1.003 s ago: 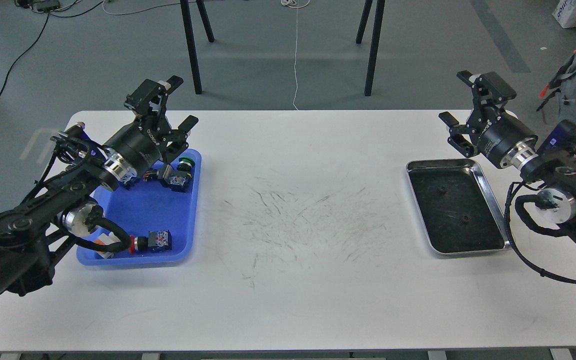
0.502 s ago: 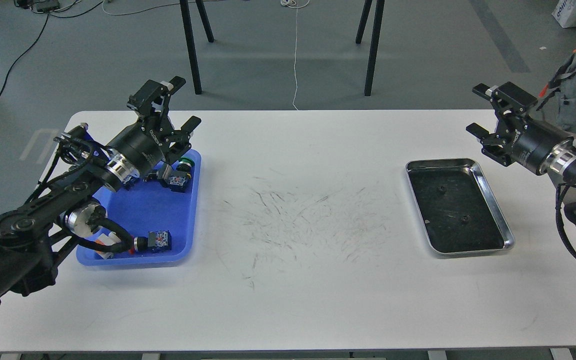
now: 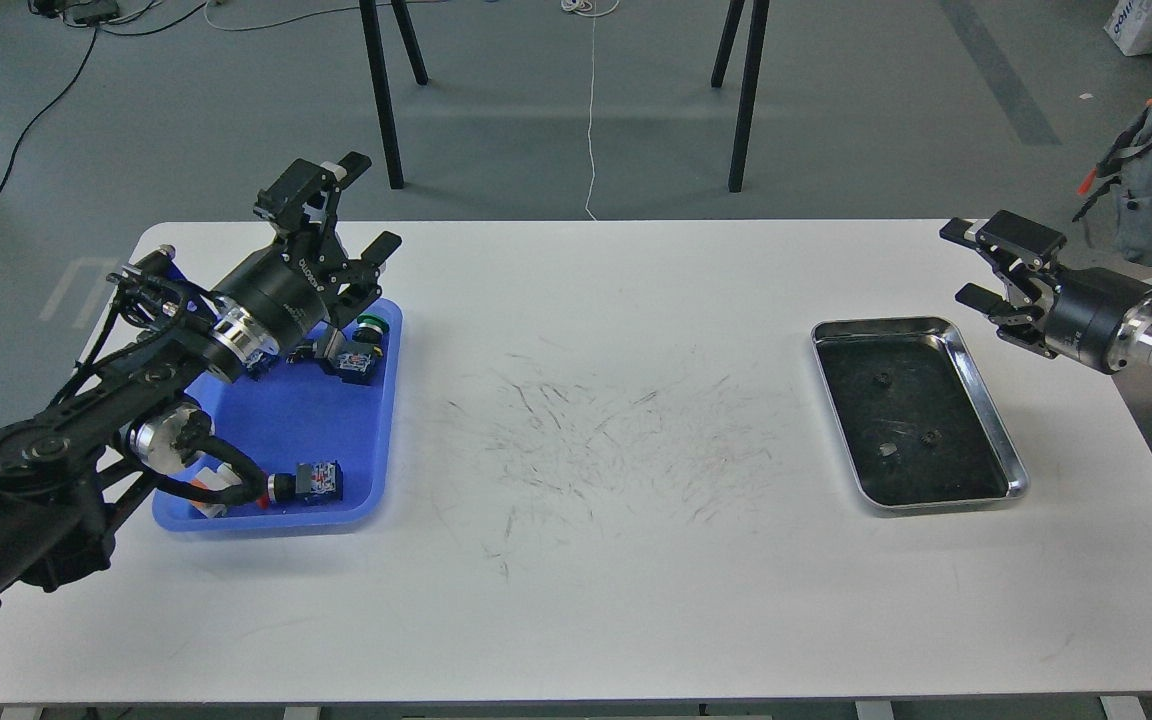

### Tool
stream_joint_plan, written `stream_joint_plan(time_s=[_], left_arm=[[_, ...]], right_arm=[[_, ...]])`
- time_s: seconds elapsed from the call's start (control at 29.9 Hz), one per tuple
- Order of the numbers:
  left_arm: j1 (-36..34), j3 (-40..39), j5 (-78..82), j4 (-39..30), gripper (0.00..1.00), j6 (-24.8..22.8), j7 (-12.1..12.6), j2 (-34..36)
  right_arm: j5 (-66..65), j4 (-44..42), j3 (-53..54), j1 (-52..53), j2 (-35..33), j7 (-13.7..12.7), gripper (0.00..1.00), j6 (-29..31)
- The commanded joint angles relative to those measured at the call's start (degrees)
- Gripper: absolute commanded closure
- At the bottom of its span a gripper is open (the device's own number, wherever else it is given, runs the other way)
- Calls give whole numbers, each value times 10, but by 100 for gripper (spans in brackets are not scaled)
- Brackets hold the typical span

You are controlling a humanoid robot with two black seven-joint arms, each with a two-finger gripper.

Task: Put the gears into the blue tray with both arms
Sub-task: 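Lower the right gripper into the dark metal tray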

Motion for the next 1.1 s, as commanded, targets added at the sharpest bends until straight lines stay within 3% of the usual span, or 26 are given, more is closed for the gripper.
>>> stream_joint_plan(time_s=[0.0, 0.37, 0.87, 1.07], left_arm=[[0, 0, 0, 0, 0, 0, 0, 0], [1, 1, 1, 0, 0, 1, 0, 1], [6, 1, 0, 0, 0, 1, 0, -1], [8, 3, 2, 0, 0, 0, 0, -2]], right_arm=[[-42, 0, -1, 0, 0, 0, 2, 0], [-124, -5, -2, 22, -19, 0, 2, 38], [-125, -10, -3, 11, -19, 0, 1, 25], [-132, -64, -93, 40, 2, 0, 1, 18]])
